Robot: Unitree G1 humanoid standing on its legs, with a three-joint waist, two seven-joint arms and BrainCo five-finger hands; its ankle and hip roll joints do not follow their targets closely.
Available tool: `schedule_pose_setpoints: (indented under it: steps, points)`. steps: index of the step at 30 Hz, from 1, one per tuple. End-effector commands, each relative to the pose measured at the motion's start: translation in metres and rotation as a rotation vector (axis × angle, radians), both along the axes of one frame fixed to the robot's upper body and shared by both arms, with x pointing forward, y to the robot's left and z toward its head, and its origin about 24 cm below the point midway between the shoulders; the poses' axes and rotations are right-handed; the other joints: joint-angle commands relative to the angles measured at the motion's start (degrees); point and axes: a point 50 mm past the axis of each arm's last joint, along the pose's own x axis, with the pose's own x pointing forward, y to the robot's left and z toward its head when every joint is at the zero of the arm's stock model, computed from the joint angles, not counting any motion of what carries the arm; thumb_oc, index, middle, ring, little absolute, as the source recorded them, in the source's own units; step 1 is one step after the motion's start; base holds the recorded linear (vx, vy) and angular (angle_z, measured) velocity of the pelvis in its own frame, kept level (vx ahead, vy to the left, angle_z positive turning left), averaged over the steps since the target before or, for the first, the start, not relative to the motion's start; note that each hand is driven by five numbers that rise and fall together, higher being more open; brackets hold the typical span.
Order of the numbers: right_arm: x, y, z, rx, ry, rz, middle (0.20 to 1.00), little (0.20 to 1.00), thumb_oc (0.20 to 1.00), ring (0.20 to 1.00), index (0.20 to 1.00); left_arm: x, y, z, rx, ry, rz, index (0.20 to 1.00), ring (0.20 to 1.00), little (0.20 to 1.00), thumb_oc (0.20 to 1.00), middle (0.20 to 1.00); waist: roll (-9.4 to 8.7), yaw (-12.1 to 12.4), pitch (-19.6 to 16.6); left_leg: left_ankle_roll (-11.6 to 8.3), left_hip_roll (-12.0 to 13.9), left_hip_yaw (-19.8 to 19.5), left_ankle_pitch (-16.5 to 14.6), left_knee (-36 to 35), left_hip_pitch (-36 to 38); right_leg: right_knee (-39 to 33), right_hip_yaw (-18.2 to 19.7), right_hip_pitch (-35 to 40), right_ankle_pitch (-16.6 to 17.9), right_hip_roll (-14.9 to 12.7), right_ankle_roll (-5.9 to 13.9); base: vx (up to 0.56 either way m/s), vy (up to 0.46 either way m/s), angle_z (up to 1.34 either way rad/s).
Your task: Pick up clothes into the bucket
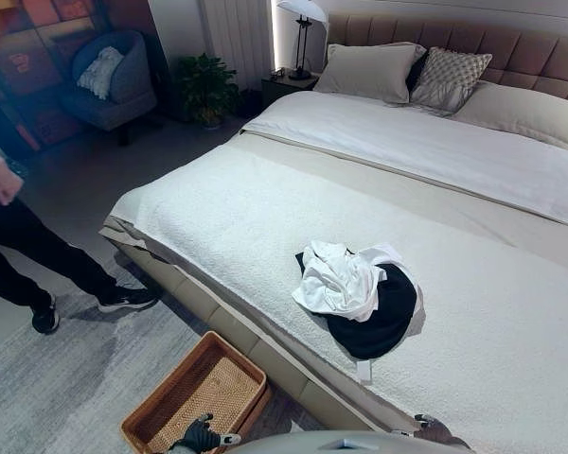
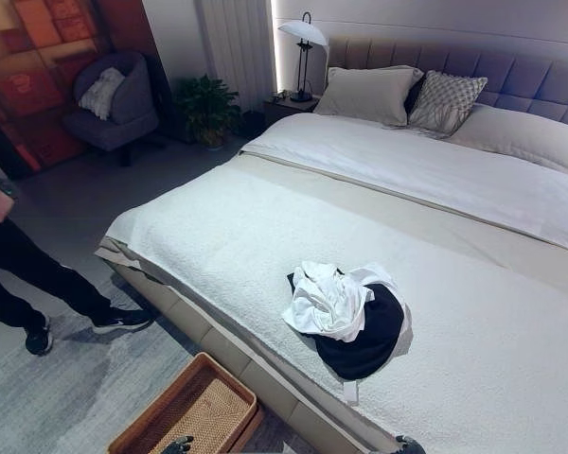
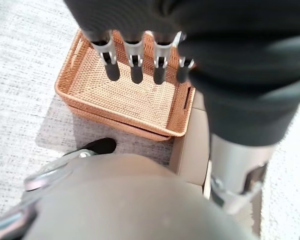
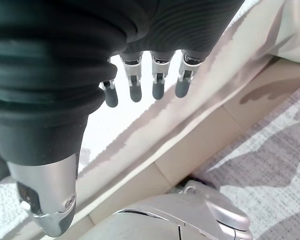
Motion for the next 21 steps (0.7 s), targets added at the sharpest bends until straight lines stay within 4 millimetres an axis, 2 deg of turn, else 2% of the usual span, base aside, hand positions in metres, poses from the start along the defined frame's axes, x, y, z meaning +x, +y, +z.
schedule_pose_setpoints:
  steps: [1, 15, 16, 17, 18, 21]
  points:
    - [0.026, 0.011, 0.002, 0.016, -0.054, 0.058, 1.0, 1.0, 1.0, 1.0, 1.0, 0.021, -0.007, 0.002, -0.004, -0.039, -0.063, 1.0, 1.0, 1.0, 1.0, 1.0, -3.59, -1.4, 0.83, -0.23, -2.92, 0.74, 0.28, 2.45, -4.07, 2.56, -1.39, 0.97, -4.06, -1.32, 2.2, 0.0, 0.0, 0.0]
    - [0.03, 0.011, 0.003, 0.016, -0.084, 0.018, 1.0, 1.0, 1.0, 1.0, 1.0, 0.022, -0.006, 0.002, -0.001, -0.042, -0.034, 1.0, 1.0, 1.0, 1.0, 1.0, -3.38, -1.6, 1.74, -0.17, -3.01, 0.53, 0.29, 2.84, -4.97, 3.02, -1.25, -0.02, -4.12, -1.36, 2.16, 0.0, 0.0, 0.0]
    - [0.038, 0.009, 0.007, 0.02, -0.138, -0.028, 1.0, 1.0, 1.0, 1.0, 1.0, 0.023, -0.006, 0.003, 0.003, -0.049, -0.028, 1.0, 1.0, 1.0, 1.0, 1.0, -3.24, -1.72, 1.98, -0.13, -3.05, 0.56, 0.3, 3.05, -5.35, 3.28, -1.18, -0.47, -4.15, -1.39, 2.2, 0.0, 0.0, 0.0]
    - [0.038, 0.009, 0.007, 0.02, -0.138, -0.028, 1.0, 1.0, 1.0, 1.0, 1.0, 0.023, -0.006, 0.003, 0.003, -0.049, -0.028, 1.0, 1.0, 1.0, 1.0, 1.0, -3.23, -1.71, 1.97, -0.13, -3.05, 0.57, 0.29, 3.07, -5.38, 3.3, -1.18, -0.5, -4.15, -1.39, 2.2, 0.0, 0.0, 0.0]
    - [0.049, 0.01, 0.012, 0.032, -0.201, -0.054, 1.0, 1.0, 1.0, 1.0, 1.0, 0.024, -0.005, 0.003, 0.007, -0.059, -0.022, 1.0, 1.0, 1.0, 1.0, 1.0, -3.11, -1.79, 2.21, -0.08, -3.14, 0.64, 0.26, 3.16, -5.58, 3.47, -1.15, -0.8, -4.22, -1.4, 2.2, 0.0, 0.0, 0.0]
    - [0.055, 0.009, 0.015, 0.036, -0.236, -0.067, 1.0, 1.0, 1.0, 1.0, 1.0, 0.025, -0.004, 0.004, 0.011, -0.064, -0.021, 1.0, 1.0, 1.0, 1.0, 1.0, -3.05, -1.8, 2.29, -0.08, -3.16, 0.69, 0.24, 3.26, -5.71, 3.55, -1.13, -0.87, -4.26, -1.46, 2.25, 0.0, 0.0, 0.0]
